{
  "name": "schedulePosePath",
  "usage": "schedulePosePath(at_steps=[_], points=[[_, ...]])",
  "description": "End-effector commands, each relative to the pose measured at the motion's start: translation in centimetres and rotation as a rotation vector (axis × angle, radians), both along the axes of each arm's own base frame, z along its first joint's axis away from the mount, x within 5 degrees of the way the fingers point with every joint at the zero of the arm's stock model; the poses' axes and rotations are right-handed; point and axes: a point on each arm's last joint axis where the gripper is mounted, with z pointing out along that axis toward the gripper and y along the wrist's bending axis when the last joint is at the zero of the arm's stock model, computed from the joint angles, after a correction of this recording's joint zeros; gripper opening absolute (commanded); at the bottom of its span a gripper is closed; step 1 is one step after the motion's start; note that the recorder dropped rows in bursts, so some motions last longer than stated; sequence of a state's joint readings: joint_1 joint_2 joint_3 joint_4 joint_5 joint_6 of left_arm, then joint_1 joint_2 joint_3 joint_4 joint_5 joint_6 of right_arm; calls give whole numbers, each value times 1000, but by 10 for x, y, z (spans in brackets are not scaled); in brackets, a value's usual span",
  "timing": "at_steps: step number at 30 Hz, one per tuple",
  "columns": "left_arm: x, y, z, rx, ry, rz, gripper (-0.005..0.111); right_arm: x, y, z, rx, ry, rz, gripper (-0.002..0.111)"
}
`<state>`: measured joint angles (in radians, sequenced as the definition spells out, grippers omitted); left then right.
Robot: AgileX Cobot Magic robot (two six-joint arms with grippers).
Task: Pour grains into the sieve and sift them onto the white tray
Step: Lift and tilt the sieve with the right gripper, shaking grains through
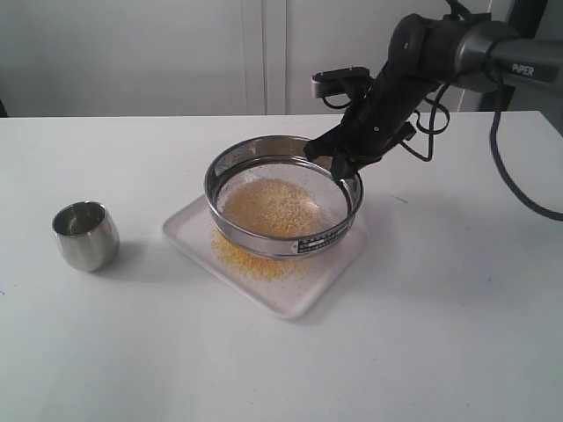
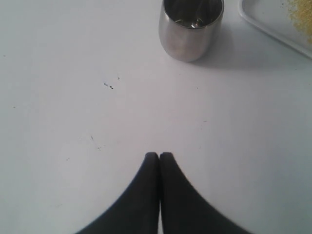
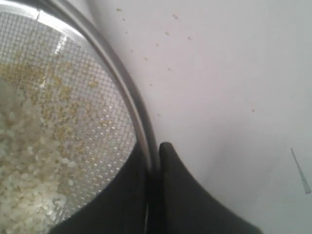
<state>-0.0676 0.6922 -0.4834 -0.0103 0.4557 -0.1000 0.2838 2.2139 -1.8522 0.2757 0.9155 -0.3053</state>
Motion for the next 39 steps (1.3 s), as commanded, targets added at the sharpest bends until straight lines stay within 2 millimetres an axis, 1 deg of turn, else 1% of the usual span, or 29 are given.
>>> schedulePosePath(at_steps=[1, 3, 4, 6, 7, 9, 10, 11, 12, 14, 15, 16, 17, 19, 21, 22, 24, 26, 27, 28, 29, 31, 33, 34, 35, 36, 37, 38, 39], points=[[-2, 0, -1, -14, 8, 9, 0, 0, -2, 21, -10, -85, 83, 0], [-2, 0, -1, -14, 8, 9, 0, 3, -2, 23, 86, -50, -120, 0], [-2, 0, -1, -14, 8, 9, 0, 2, 0, 23, 116, -34, -138, 0], [-2, 0, -1, -14, 8, 9, 0, 0, 1, 27, 19, -114, 102, 0], [-2, 0, -1, -14, 8, 9, 0, 2, 1, 30, 25, -136, 78, 0], [-2, 0, -1, -14, 8, 9, 0, 4, 2, 31, 140, -73, -130, 0], [-2, 0, -1, -14, 8, 9, 0, 3, 3, 30, 115, -78, -61, 0], [-2, 0, -1, -14, 8, 9, 0, 3, 2, 31, 43, -126, 78, 0], [-2, 0, -1, -14, 8, 9, 0, 3, 1, 32, 28, -141, 104, 0], [-2, 0, -1, -14, 8, 9, 0, 4, 3, 29, 111, -70, -60, 0], [-2, 0, -1, -14, 8, 9, 0, 2, 3, 26, 99, -53, -27, 0], [-2, 0, -1, -14, 8, 9, 0, 2, 2, 27, 25, -102, 105, 0], [-2, 0, -1, -14, 8, 9, 0, 4, 0, 31, -6, -142, 119, 0], [-2, 0, -1, -14, 8, 9, 0, 7, 0, 30, 101, -87, -96, 0], [-2, 0, -1, -14, 8, 9, 0, 6, 2, 30, 38, -119, 59, 0], [-2, 0, -1, -14, 8, 9, 0, 7, 1, 32, 20, -153, 87, 0], [-2, 0, -1, -14, 8, 9, 0, 9, 4, 31, 120, -100, -71, 0], [-2, 0, -1, -14, 8, 9, 0, 7, 4, 30, 37, -142, 112, 0], [-2, 0, -1, -14, 8, 9, 0, 9, 4, 32, 46, -153, 86, 0], [-2, 0, -1, -14, 8, 9, 0, 10, 5, 32, 109, -125, -20, 0], [-2, 0, -1, -14, 8, 9, 0, 10, 6, 28, 129, -87, -50, 0], [-2, 0, -1, -14, 8, 9, 0, 10, 3, 30, 20, -156, 122, 0], [-2, 0, -1, -14, 8, 9, 0, 14, 4, 29, 107, -117, -64, 0], [-2, 0, -1, -14, 8, 9, 0, 12, 5, 27, 109, -93, -52, 0], [-2, 0, -1, -14, 8, 9, 0, 12, 1, 28, -15, -159, 124, 0], [-2, 0, -1, -14, 8, 9, 0, 15, 0, 29, 31, -147, 3, 0], [-2, 0, -1, -14, 8, 9, 0, 13, 3, 25, 83, -73, -50, 0], [-2, 0, -1, -14, 8, 9, 0, 12, 0, 27, -11, -120, 100, 0], [-2, 0, -1, -14, 8, 9, 0, 14, -1, 29, 43, -103, -41, 0]])
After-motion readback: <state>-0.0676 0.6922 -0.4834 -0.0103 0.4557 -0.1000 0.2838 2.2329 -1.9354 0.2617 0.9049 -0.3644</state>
